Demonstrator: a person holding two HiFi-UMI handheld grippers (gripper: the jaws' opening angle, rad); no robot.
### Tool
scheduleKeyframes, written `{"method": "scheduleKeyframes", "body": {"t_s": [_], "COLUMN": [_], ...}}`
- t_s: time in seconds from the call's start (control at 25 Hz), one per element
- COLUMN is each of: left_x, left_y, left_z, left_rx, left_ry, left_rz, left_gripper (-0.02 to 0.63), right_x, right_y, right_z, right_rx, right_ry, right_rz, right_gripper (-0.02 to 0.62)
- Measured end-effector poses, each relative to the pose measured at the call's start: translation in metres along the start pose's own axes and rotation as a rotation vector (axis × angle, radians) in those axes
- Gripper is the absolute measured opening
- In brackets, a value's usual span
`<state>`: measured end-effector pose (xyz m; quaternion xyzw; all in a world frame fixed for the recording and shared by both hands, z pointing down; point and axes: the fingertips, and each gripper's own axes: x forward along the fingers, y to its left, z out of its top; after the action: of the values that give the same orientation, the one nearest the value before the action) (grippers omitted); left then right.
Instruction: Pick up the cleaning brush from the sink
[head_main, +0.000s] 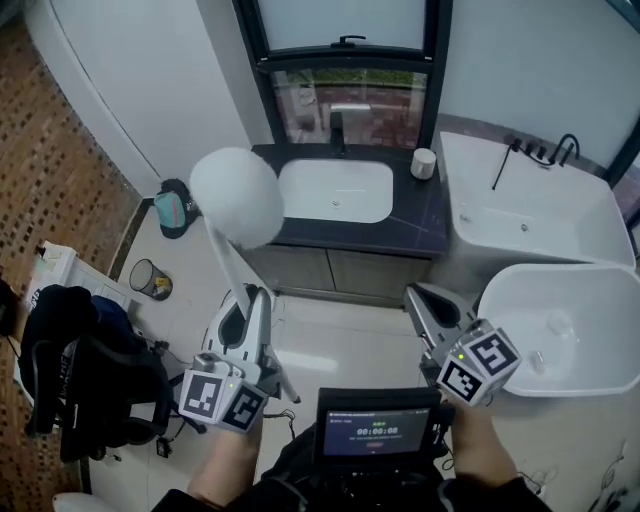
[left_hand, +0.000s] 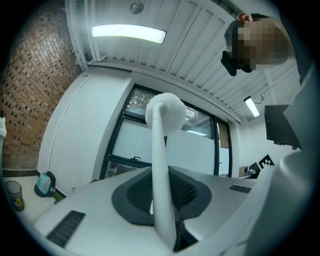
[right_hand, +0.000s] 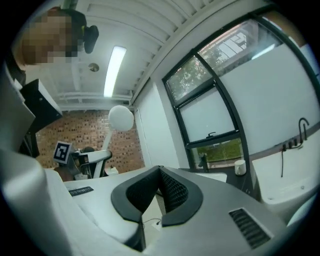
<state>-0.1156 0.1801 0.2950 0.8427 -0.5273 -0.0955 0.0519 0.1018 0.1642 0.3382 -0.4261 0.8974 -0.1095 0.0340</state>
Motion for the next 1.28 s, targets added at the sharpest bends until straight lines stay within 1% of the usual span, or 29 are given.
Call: {"method": "scheduleKeyframes", "body": {"t_s": [0.12, 0.24, 0.28, 0.36, 0.52, 0.64, 0.72, 0.88, 1.08, 1.28], "left_x": [-0.018, -0.034, -0.039, -0.046, -0.055, -0.063, -0.066, -0.071, -0.080, -0.082], "left_y": [-0.002, 0.002, 0.004, 0.010, 0.017, 0.020, 0.021, 0.021, 0.025, 0.023], "left_z": [0.004, 0.007, 0.005, 0.000, -0.003, -0.003, 0.000, 0.000, 0.008, 0.007], "left_rx": [0.010, 0.026, 0.026, 0.021, 0.023, 0.013, 0.016, 0.031, 0.022, 0.036], "left_ry": [0.004, -0.001, 0.001, 0.011, 0.023, 0.039, 0.045, 0.027, 0.045, 0.026], "left_rz": [-0.013, -0.016, -0.011, 0.002, 0.024, 0.049, 0.059, 0.046, 0.075, 0.052], "left_gripper": [0.058, 0.060, 0.060, 0.058, 0.058, 0.058, 0.060, 0.058, 0.058, 0.058], "right_x": [-0.014, -0.022, -0.024, -0.027, -0.032, -0.036, -0.037, -0.040, -0.043, -0.044], "right_y": [0.015, 0.032, 0.034, 0.037, 0.042, 0.044, 0.046, 0.048, 0.059, 0.059], "right_z": [0.003, -0.001, -0.002, -0.004, -0.004, -0.004, -0.004, -0.006, 0.000, -0.001], "right_rx": [-0.069, -0.186, -0.209, -0.214, -0.244, -0.244, -0.250, -0.245, -0.254, -0.255], "right_ry": [0.000, 0.009, 0.012, 0.008, -0.009, -0.006, 0.003, 0.004, 0.001, -0.002], "right_rz": [-0.058, -0.092, -0.108, -0.137, -0.159, -0.178, -0.179, -0.180, -0.178, -0.171], "right_gripper": [-0.012, -0.012, -0.012, -0.012, -0.014, -0.014, -0.014, -0.014, -0.013, -0.014]}}
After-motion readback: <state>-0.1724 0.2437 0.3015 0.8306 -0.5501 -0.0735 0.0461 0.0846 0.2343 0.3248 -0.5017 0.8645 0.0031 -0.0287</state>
